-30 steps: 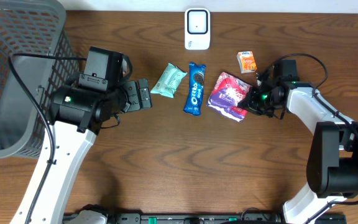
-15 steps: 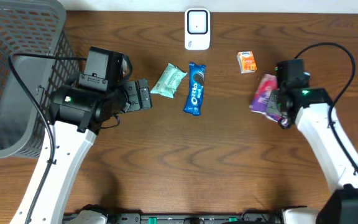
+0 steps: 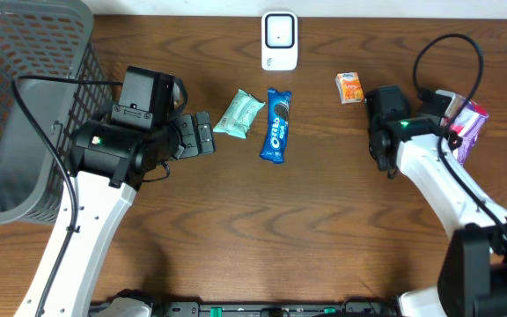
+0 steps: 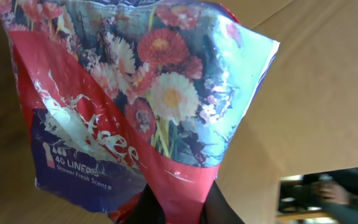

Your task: Scan the item barcode

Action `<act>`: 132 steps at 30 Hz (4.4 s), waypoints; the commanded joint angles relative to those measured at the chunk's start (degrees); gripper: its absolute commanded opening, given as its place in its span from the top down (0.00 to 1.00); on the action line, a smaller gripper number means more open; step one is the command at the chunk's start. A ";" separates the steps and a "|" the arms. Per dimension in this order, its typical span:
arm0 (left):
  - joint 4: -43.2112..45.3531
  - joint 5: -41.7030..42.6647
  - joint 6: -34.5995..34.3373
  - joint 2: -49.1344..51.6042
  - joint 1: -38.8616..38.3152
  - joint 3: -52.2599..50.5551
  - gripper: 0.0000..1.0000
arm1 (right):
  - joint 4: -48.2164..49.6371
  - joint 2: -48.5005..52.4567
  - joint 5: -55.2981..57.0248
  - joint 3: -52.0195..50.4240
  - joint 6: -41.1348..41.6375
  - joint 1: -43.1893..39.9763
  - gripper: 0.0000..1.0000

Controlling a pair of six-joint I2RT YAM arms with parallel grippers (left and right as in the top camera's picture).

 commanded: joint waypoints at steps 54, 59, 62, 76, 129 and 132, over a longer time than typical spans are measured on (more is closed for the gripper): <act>-0.15 -0.74 0.96 0.39 0.31 0.15 0.02 | 3.17 -1.75 -58.23 2.82 -6.51 -26.67 0.53; -0.15 -0.76 0.96 0.39 0.31 0.15 0.02 | 5.75 -0.28 -58.27 -0.11 -4.72 -26.71 0.62; -0.15 -0.74 0.96 0.39 0.31 0.15 0.02 | 8.70 0.85 -58.27 -2.03 -3.67 -26.71 0.71; -0.17 -0.74 0.96 0.39 0.31 0.15 0.02 | 20.13 4.13 -74.44 -7.74 -7.21 -25.46 0.87; -0.15 -0.76 0.96 0.39 0.31 0.15 0.02 | 54.90 13.99 -85.81 -7.52 10.19 10.49 0.20; -0.15 -0.74 0.96 0.39 0.31 0.15 0.02 | 58.05 17.29 -85.79 -7.52 12.11 10.45 0.20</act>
